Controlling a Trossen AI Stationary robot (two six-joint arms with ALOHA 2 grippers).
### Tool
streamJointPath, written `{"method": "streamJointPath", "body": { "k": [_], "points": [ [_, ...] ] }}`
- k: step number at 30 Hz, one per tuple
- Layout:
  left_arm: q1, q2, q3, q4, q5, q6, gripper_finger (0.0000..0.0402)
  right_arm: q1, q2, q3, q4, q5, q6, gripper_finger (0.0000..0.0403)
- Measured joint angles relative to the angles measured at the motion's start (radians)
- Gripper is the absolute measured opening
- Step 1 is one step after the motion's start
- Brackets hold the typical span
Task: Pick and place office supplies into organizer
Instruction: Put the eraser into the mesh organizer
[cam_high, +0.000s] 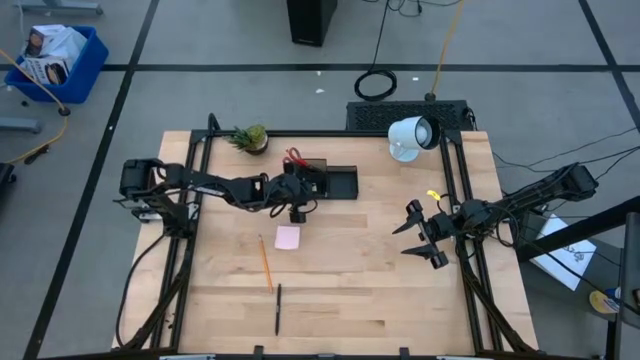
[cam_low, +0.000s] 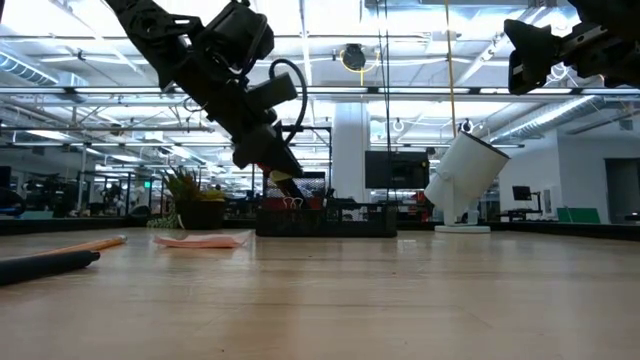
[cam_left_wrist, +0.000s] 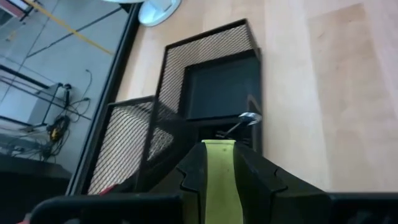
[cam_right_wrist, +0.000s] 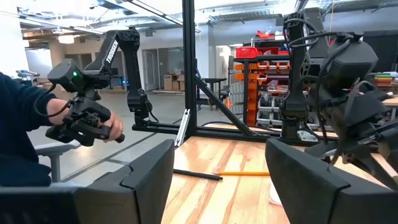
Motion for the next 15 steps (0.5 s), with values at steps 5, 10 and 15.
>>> {"method": "streamJointPath", "body": {
  "k": [5,10,15],
  "points": [
    [0.002,0.000,0.000,0.004,-0.015,-0.003,0.0065,0.000,0.000,0.000,0.000,0.000,0.000,0.0247],
    [0.006,0.000,0.000,0.004,-0.023,0.031,0.0065,0.000,0.000,0.000,0.000,0.000,0.000,0.0243],
    [0.008,0.000,0.000,0.004,-0.036,0.011,0.0065,0.000,0.000,0.000,0.000,0.000,0.000,0.0245]
  ]
}}
